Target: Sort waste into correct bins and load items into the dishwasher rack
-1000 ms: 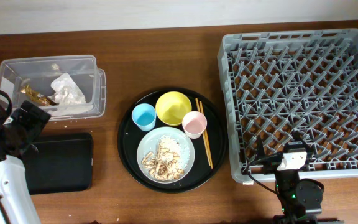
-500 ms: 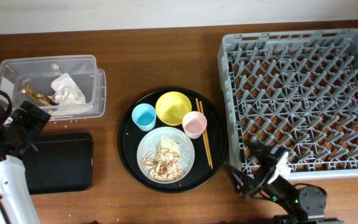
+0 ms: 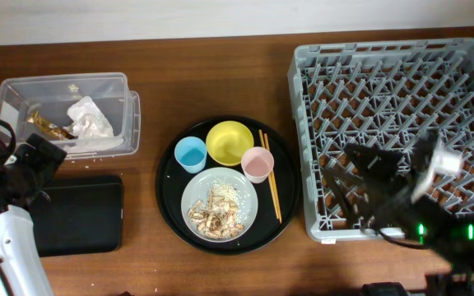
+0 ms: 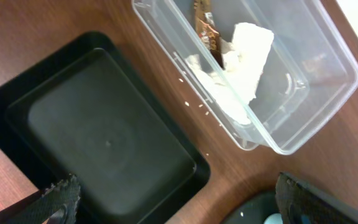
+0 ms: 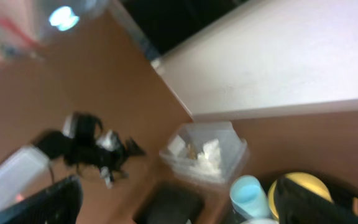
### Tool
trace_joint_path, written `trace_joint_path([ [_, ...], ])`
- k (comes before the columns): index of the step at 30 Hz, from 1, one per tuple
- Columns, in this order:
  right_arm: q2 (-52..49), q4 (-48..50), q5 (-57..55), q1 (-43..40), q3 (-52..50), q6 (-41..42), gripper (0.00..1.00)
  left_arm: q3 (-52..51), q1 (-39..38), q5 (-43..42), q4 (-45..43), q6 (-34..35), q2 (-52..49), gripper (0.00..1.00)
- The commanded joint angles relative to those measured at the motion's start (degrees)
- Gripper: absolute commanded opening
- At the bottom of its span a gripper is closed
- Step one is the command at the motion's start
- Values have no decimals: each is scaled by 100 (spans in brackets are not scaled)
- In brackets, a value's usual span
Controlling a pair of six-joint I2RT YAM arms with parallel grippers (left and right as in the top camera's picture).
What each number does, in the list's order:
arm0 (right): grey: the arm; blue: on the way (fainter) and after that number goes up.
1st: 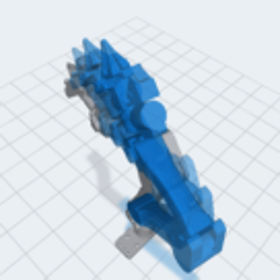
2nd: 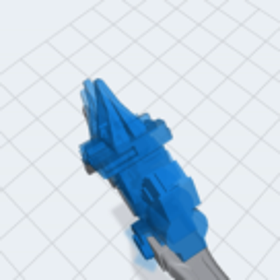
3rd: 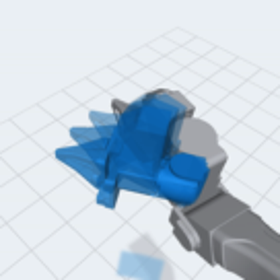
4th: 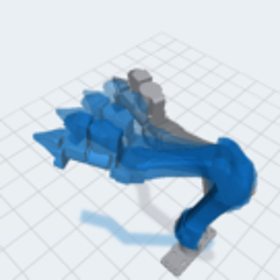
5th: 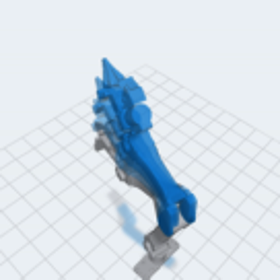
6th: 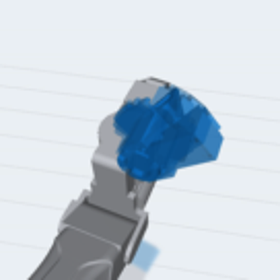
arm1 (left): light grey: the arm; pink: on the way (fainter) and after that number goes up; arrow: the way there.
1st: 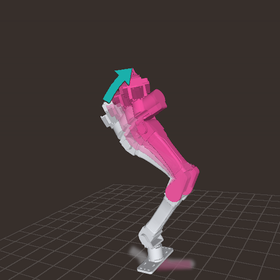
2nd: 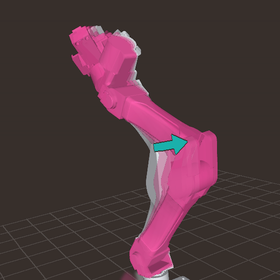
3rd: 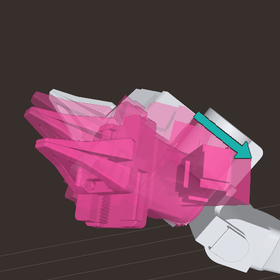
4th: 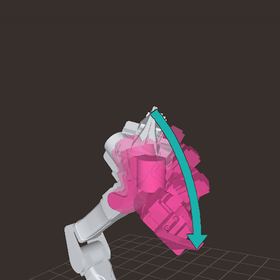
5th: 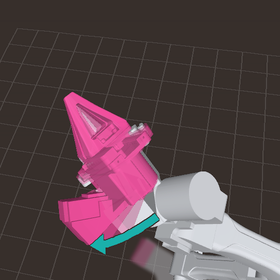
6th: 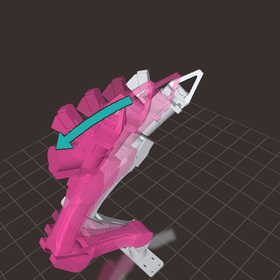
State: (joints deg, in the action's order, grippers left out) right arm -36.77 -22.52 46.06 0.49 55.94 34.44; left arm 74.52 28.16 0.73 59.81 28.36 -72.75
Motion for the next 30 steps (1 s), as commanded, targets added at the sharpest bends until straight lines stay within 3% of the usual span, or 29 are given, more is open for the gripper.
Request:
trace_joint_path([
  [1, -1899, -1864, -146, 249, 2177, -1873, 98, 26, 24, 39, -7, 48, 35, 99],
  [3, -3115, -3473, -1252, 909, 3681, -2474, 98, 26, 24, 39, -7, 50, 35, 99],
  [6, -5209, -5521, -4240, 2653, 5987, -2601, 99, 26, 24, 39, -4, 48, 35, 99],
  [8, -6043, -6046, -5090, 3145, 6616, -2448, 99, 26, 24, 39, -7, 48, 35, 99],
  [12, -7296, -6172, -4793, 3438, 6800, -2452, 99, 26, 24, 39, -7, 48, 35, 99],
  [15, -7724, -6181, -3779, 3438, 6798, -2455, 99, 26, 24, 39, -7, 48, 35, 99],
  [19, -8135, -6465, -3604, 3438, 6695, -2450, 99, 26, 24, 39, -7, 48, 35, 99],
  [20, -8220, -6546, -3591, 3440, 6695, -2450, 96, 26, 24, 39, -7, 48, 35, 99],
  [21, -8343, -6671, -3593, 3445, 6695, -2426, 78, 26, 24, 39, -7, 48, 35, 99],
  [23, -8553, -6824, -3598, 3486, 6693, -2391, 73, 26, 24, 39, -7, 48, 35, 99],
  [25, -8741, -6826, -3620, 3565, 6649, -2389, 59, 26, 24, 39, -7, 48, 35, 99],
  [30, -8848, -6612, -4048, 3628, 6109, -2041, 60, 26, 24, 39, -7, 48, 35, 99],
])
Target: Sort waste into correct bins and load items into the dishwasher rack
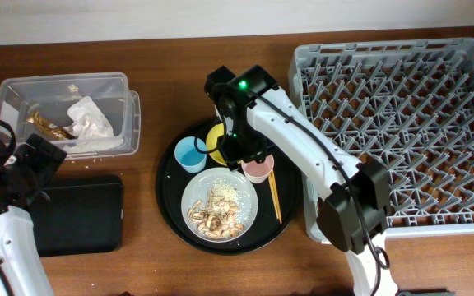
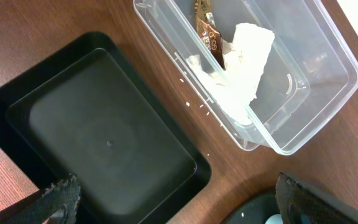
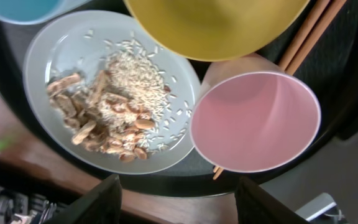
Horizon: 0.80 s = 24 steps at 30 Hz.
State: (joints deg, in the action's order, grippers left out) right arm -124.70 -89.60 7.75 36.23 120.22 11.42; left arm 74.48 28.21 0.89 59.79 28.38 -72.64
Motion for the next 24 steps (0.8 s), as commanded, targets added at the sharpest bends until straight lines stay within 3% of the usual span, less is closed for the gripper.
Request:
trace_joint_path([
  [1, -55, 197, -219, 72, -505, 260, 60, 31, 20, 24, -4, 46, 24, 99],
  [3, -55, 577, -199, 133, -931, 365, 59, 31, 20, 24, -4, 46, 24, 99],
  [6, -55, 850, -199, 170, -1106, 693, 47, 31, 20, 24, -4, 48, 24, 99],
  [15, -55, 1233, -658, 431, -1521, 713, 44, 31, 20, 24, -4, 46, 24, 99],
  [24, -37, 984, -719, 420, -1213, 710, 11, 31, 20, 24, -4, 46, 24, 99],
])
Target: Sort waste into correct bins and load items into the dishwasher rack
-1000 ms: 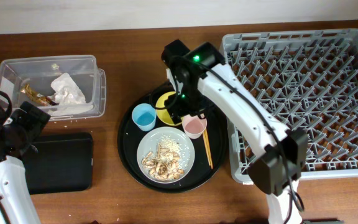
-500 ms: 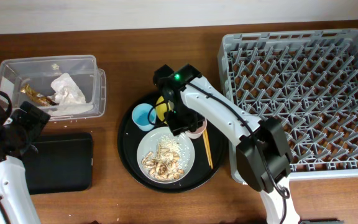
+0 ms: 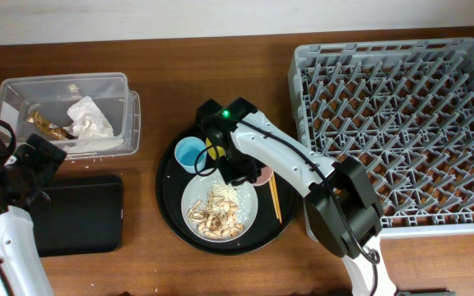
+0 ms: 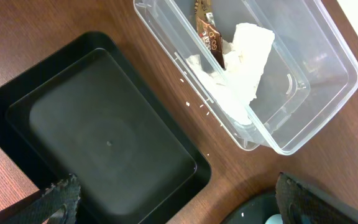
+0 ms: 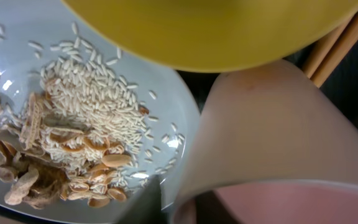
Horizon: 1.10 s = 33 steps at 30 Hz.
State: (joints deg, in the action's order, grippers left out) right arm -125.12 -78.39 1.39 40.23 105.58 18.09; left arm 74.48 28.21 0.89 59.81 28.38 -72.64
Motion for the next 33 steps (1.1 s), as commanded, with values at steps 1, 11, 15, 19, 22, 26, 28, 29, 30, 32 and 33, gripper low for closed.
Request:
trace_joint_path([
  [1, 4, -210, -81, 20, 348, 44, 7, 31, 20, 24, -7, 48, 24, 99],
  [11, 4, -1864, -439, -205, 2594, 42, 4, 31, 20, 24, -7, 48, 24, 99],
  [15, 619, -1895, 90, -1515, 3357, -586, 4, 31, 20, 24, -7, 48, 24, 99],
  [19, 1123, -1897, 2544, -3810, 3348, -1939, 4, 31, 20, 24, -7, 46, 24, 99],
  [22, 1128, -1895, 3978, -4944, 3099, -2378, 4, 31, 20, 24, -7, 48, 24, 99],
  [26, 1128, -1895, 5257, -5971, 1805, -3416, 4, 31, 20, 24, -7, 46, 24, 99],
  [28, 1128, -1895, 6373, -6483, 907, -4330, 4, 31, 20, 24, -4, 48, 24, 99],
  [29, 1128, -1895, 6535, -6594, 697, -4527, 4, 31, 20, 24, -7, 46, 24, 99],
  [30, 1128, -1895, 6629, -6721, 426, -4769, 4, 31, 20, 24, -7, 48, 24, 99],
  [32, 1128, -1895, 6679, -6876, -175, -5563, 4, 31, 20, 24, -7, 46, 24, 99],
  [33, 1126, -1893, 6706, -6876, -396, -5932, 4, 31, 20, 24, -7, 46, 24, 99],
])
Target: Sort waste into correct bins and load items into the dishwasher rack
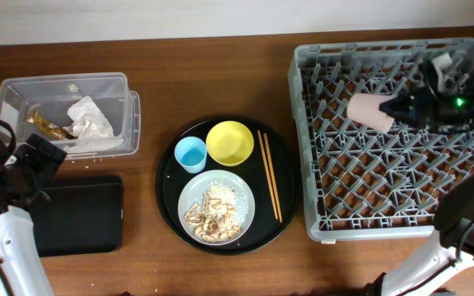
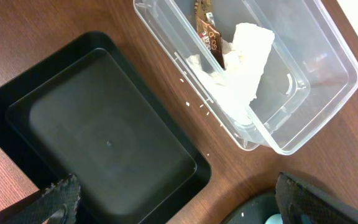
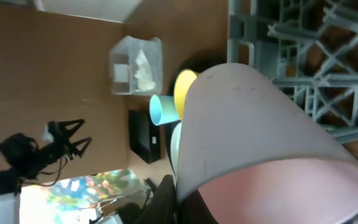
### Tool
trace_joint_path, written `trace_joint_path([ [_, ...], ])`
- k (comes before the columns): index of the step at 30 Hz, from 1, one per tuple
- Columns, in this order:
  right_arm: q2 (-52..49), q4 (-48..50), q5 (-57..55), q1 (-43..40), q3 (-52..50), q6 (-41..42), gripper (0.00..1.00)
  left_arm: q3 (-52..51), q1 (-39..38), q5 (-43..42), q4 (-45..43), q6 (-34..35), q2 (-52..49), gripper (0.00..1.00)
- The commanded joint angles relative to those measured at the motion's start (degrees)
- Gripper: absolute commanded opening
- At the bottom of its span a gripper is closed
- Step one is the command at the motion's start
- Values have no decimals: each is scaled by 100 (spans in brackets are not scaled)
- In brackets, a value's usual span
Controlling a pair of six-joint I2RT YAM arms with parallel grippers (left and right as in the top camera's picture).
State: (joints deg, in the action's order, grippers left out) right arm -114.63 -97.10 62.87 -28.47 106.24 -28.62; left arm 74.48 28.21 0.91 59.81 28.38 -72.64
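Note:
The pink cup point(image 1: 369, 111) hangs on its side over the far part of the grey dishwasher rack point(image 1: 327, 222), with my right gripper point(image 1: 395, 108) shut on its rim. In the right wrist view the pink cup point(image 3: 260, 137) fills the frame, one finger point(image 3: 166, 196) dark against its wall, and the gripper point(image 3: 185, 205) pinches the rim. The round black tray point(image 1: 168, 205) carries a blue cup point(image 1: 190, 154), a yellow bowl point(image 1: 230, 142), a plate of food scraps point(image 1: 216, 207) and chopsticks point(image 1: 269, 175). My left gripper point(image 2: 179, 211) stands open over the table between the bins and the tray.
A clear bin point(image 1: 15, 90) at the far left holds a tissue and a wrapper; the same clear bin point(image 2: 328, 81) shows in the left wrist view. A black bin point(image 1: 76, 215) sits in front of it, also in the left wrist view as the black bin point(image 2: 104, 143).
My right gripper was down on the tray with the pink cup's rim between its fingers. Now it holds the cup tipped sideways over the far part of the rack. The left arm has not moved.
The right arm was first at the rack's near corner while the pink cup stood on the tray. Then its gripper hung open above the cup, then gripped its rim beside the plate. Now the cup is off the tray and over the rack.

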Motion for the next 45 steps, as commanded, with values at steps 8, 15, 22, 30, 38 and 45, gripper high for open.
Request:
trace_joint_path([
  [8, -144, 691, 1016, -7, -1008, -1762, 4, 31, 20, 22, -7, 46, 24, 99],
  [15, -960, 927, 1139, 0, -1025, -1764, 4, 31, 20, 22, -7, 46, 24, 99],
  [22, -1327, 970, 697, -20, -1069, -1733, 4, 31, 20, 22, -7, 46, 24, 99],
  [30, -1204, 796, -2, -435, -1067, -1034, 13, 31, 20, 22, -7, 46, 24, 99],
  [38, 201, 1615, -2929, -597, -1064, 2275, 17, 31, 20, 22, -9, 48, 24, 99],
  [45, 1797, 1508, -4138, -118, -1067, 3108, 34, 31, 20, 22, -9, 46, 24, 99],
])
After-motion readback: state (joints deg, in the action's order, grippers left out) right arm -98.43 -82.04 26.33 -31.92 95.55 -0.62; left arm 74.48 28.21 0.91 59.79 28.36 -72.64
